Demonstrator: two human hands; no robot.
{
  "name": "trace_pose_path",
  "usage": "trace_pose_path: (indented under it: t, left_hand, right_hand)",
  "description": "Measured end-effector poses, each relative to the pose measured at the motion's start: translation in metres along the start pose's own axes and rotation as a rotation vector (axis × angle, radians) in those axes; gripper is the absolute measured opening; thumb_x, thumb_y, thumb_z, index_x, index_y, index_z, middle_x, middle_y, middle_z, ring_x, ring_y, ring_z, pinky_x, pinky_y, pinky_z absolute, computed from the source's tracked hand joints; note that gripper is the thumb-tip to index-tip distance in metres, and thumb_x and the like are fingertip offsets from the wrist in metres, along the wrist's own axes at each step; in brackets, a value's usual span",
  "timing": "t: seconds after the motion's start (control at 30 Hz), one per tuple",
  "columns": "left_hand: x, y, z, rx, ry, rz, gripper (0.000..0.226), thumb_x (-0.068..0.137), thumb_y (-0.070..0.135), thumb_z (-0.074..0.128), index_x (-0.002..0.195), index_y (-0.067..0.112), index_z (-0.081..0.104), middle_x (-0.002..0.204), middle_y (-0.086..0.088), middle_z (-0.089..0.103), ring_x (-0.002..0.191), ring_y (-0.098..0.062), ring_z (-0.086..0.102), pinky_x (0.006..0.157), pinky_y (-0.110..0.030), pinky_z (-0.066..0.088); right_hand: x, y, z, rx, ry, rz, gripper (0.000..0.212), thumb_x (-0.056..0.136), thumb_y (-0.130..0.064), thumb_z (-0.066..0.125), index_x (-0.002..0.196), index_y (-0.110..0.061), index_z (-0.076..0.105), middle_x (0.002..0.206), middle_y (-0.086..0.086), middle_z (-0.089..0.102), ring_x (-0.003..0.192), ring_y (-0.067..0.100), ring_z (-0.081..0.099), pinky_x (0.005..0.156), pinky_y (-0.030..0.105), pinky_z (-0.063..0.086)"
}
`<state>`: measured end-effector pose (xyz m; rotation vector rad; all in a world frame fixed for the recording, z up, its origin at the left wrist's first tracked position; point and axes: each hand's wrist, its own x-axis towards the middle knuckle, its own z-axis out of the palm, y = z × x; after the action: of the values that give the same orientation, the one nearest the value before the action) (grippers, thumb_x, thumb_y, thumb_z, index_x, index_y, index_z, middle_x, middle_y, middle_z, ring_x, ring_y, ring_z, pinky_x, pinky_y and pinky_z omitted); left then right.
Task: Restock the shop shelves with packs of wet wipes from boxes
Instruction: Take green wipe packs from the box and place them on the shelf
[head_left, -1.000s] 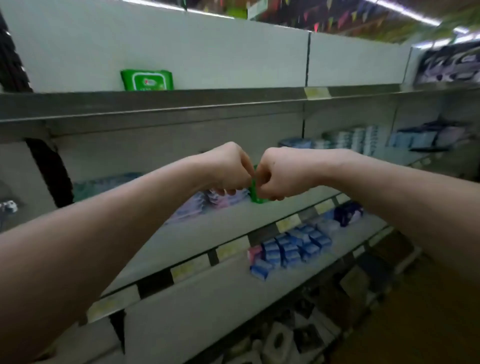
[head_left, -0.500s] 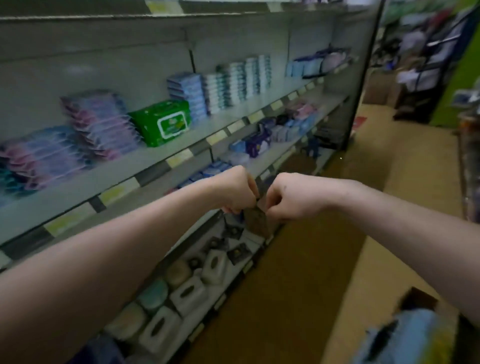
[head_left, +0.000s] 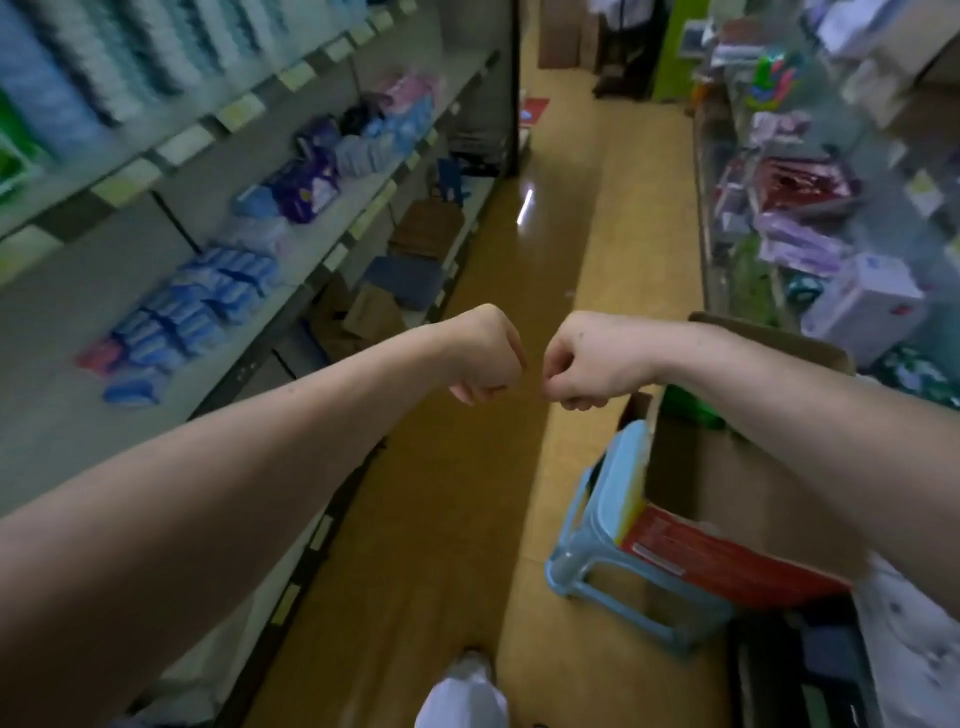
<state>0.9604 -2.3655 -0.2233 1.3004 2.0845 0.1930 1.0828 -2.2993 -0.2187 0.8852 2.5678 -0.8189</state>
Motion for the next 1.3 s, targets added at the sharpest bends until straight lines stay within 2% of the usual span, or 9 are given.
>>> trace_pose_path:
  t: [0.2,0.4,0.5,0.63,0.77,0.93,1.0,1.1,1.3]
  left_hand:
    - [0.062,0.041,0.028,0.000,-0.148,0.085,0.028,0.093,0.009,0.056,0.119,0.016,0.063,0.089,-0.005,0.066,0.067,-0.013,0.060,0.061,-0.023,0.056]
    - [0.117,0.082,0.050,-0.011,-0.304,0.179,0.029,0.093,0.013,0.058,0.122,0.015,0.061,0.083,-0.002,0.061,0.067,-0.011,0.060,0.048,-0.019,0.048]
    - [0.140,0.105,0.070,-0.012,-0.381,0.200,0.031,0.093,0.012,0.058,0.124,0.012,0.059,0.088,-0.004,0.060,0.072,-0.013,0.060,0.055,-0.021,0.052]
    - [0.167,0.133,0.104,0.017,-0.460,0.210,0.036,0.093,0.010,0.056,0.129,0.011,0.054,0.098,-0.008,0.060,0.075,-0.015,0.061,0.063,-0.026,0.056]
    - [0.200,0.154,0.140,0.052,-0.500,0.193,0.043,0.093,0.009,0.055,0.135,0.011,0.049,0.108,-0.014,0.063,0.085,-0.022,0.063,0.072,-0.031,0.057]
    - [0.261,0.174,0.187,0.045,-0.496,0.108,0.048,0.093,0.009,0.056,0.139,0.013,0.044,0.109,-0.014,0.059,0.097,-0.030,0.063,0.079,-0.035,0.058]
    - [0.290,0.180,0.208,0.060,-0.463,0.088,0.047,0.092,0.010,0.058,0.136,0.011,0.045,0.110,-0.013,0.058,0.097,-0.030,0.063,0.082,-0.039,0.058]
    - [0.337,0.183,0.245,0.126,-0.408,0.088,0.049,0.089,0.012,0.060,0.135,0.012,0.044,0.119,-0.011,0.054,0.100,-0.026,0.061,0.087,-0.038,0.055]
    - [0.419,0.180,0.315,0.386,-0.282,0.122,0.067,0.088,0.016,0.061,0.146,0.017,0.028,0.141,-0.011,0.035,0.128,-0.031,0.038,0.102,-0.041,0.041]
  right_hand:
    - [-0.003,0.086,0.000,0.198,0.030,0.257,0.014,0.090,-0.018,0.061,0.081,-0.014,0.070,0.076,0.004,0.071,0.064,0.011,0.062,0.062,0.024,0.055]
    - [-0.007,0.162,-0.009,0.301,0.136,0.469,0.016,0.089,-0.015,0.061,0.080,-0.008,0.072,0.071,0.003,0.069,0.058,0.011,0.060,0.054,0.020,0.047]
    - [-0.011,0.201,-0.001,0.348,0.204,0.566,0.019,0.086,-0.014,0.064,0.069,-0.012,0.072,0.069,0.005,0.071,0.061,0.015,0.063,0.063,0.030,0.054]
    - [-0.017,0.246,0.011,0.377,0.244,0.677,0.024,0.086,-0.016,0.063,0.063,-0.016,0.068,0.071,0.008,0.071,0.064,0.018,0.065,0.063,0.029,0.053]
    - [-0.008,0.294,0.023,0.439,0.260,0.734,0.025,0.087,-0.018,0.062,0.063,-0.018,0.069,0.074,0.007,0.071,0.077,0.022,0.067,0.074,0.034,0.054]
    - [0.028,0.364,0.045,0.523,0.269,0.790,0.012,0.089,-0.019,0.062,0.093,-0.015,0.073,0.116,0.011,0.067,0.110,0.026,0.061,0.089,0.029,0.048]
    - [0.046,0.392,0.057,0.554,0.277,0.817,0.025,0.088,-0.019,0.063,0.112,-0.014,0.067,0.134,0.010,0.056,0.117,0.027,0.057,0.094,0.029,0.045]
    - [0.078,0.434,0.080,0.563,0.253,0.847,0.052,0.089,-0.022,0.063,0.138,-0.015,0.045,0.137,0.012,0.049,0.123,0.030,0.050,0.095,0.030,0.041]
    - [0.139,0.494,0.126,0.441,0.199,0.877,0.078,0.088,-0.025,0.064,0.150,-0.021,0.017,0.153,0.014,0.017,0.139,0.037,0.025,0.110,0.038,0.028]
